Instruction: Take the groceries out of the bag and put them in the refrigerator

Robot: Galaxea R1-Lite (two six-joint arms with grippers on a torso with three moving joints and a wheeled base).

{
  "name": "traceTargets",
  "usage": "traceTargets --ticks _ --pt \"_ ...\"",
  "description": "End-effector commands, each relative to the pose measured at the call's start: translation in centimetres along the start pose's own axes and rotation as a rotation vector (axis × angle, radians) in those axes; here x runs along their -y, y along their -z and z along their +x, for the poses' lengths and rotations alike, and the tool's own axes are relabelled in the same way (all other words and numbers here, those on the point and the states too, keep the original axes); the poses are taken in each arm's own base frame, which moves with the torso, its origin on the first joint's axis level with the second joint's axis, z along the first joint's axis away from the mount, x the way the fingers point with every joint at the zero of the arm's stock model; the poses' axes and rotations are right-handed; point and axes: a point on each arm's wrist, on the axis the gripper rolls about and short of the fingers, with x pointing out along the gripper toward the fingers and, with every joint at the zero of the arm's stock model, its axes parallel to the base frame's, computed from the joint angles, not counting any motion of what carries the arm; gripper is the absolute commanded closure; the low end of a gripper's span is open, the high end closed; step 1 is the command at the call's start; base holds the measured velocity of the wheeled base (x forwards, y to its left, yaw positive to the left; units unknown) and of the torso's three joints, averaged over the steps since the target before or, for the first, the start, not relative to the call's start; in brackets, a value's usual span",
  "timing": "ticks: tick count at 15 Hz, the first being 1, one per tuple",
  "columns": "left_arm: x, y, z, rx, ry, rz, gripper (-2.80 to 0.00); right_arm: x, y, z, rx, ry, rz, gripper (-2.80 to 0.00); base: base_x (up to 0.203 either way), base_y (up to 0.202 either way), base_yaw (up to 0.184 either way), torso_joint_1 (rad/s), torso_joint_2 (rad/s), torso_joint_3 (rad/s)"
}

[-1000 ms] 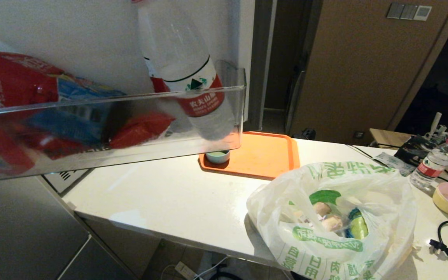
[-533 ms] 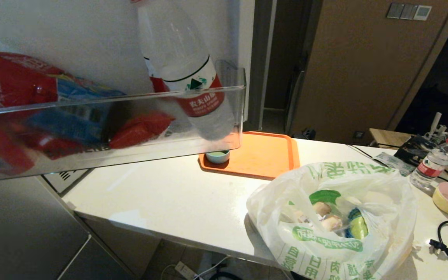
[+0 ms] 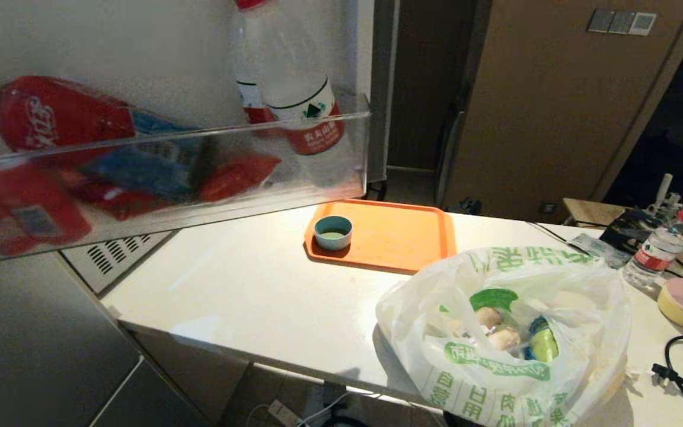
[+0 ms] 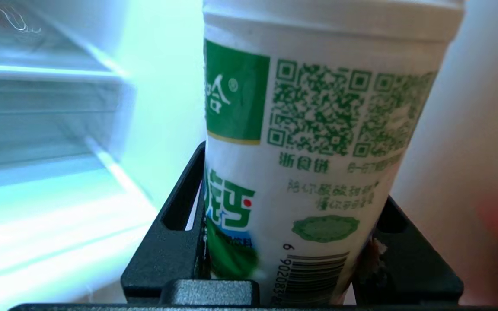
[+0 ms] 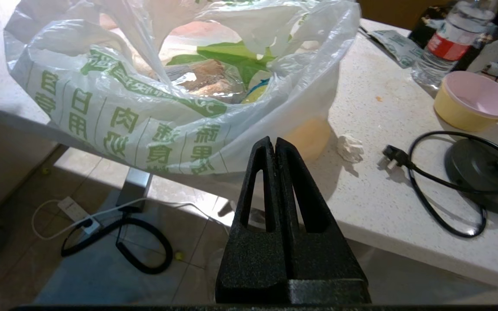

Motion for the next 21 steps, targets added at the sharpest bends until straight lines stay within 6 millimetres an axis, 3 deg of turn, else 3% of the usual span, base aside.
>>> traceTargets --ticks 1,3,11,21 --pt "-0.7 1.6 3.4 -0.036 -0.033 0.013 0.0 0.0 0.0 0.0 -0.002 -0.001 -0.001 0.0 0.0 0.0 0.0 0.0 0.0 0.0" --pt "-1.2 1.5 4.0 -0.028 -0.051 0.042 0.0 0.0 0.0 0.0 -0.002 -0.001 -0.001 0.0 0.0 0.0 0.0 0.036 0.01 -0.01" --pt "-1.4 1.0 3.6 0.002 -0.047 0.087 0.0 0.0 0.0 0.0 -0.002 -0.001 -0.001 0.0 0.0 0.0 0.0 0.0 0.0 0.0" --pt "-4.3 -0.1 5.1 0.044 -0.105 0.134 0.0 0.0 0.0 0.0 -0.002 0.0 -0.001 0.0 0.0 0.0 0.0 0.0 0.0 0.0"
